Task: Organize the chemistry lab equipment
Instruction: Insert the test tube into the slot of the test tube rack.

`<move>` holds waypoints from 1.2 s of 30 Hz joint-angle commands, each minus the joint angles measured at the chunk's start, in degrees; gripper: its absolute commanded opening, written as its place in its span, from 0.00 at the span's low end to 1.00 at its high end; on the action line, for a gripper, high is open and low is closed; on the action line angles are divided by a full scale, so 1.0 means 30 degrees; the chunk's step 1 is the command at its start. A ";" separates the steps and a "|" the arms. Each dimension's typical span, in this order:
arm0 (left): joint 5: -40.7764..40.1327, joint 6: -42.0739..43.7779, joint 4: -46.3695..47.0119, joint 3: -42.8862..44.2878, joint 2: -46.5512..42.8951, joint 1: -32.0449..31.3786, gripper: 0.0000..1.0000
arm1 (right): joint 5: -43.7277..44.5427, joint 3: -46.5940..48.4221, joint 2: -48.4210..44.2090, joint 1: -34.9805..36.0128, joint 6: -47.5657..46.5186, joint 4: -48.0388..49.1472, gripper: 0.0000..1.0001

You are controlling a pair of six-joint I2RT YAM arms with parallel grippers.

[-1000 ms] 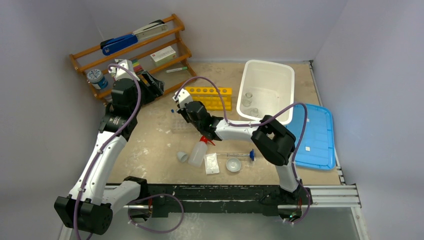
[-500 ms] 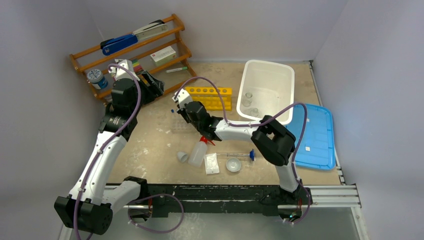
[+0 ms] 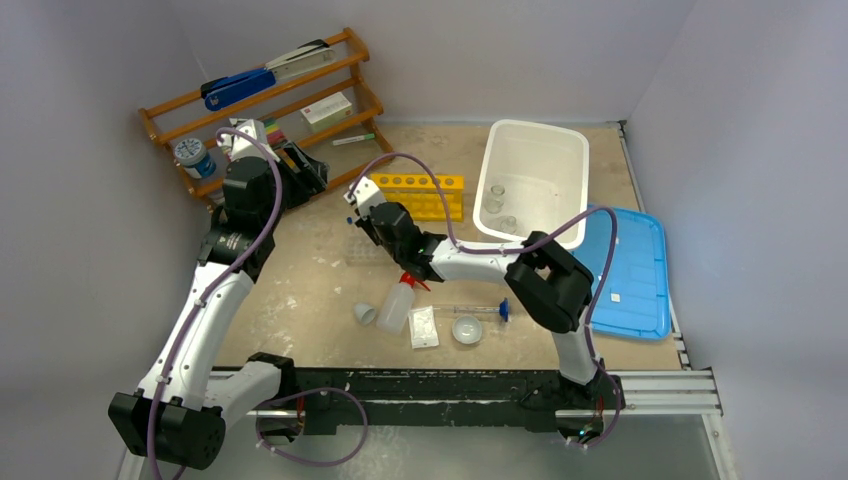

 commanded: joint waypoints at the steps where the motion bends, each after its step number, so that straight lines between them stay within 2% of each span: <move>1: 0.0006 0.0117 0.1050 0.0001 -0.0384 0.0116 0.68 | 0.0668 0.0615 -0.1375 0.0002 -0.0299 0.0517 0.00; 36: -0.0046 0.0129 0.1058 -0.0044 -0.0443 0.0116 0.68 | -0.0087 0.0765 -0.0643 0.0129 0.0091 0.0578 0.00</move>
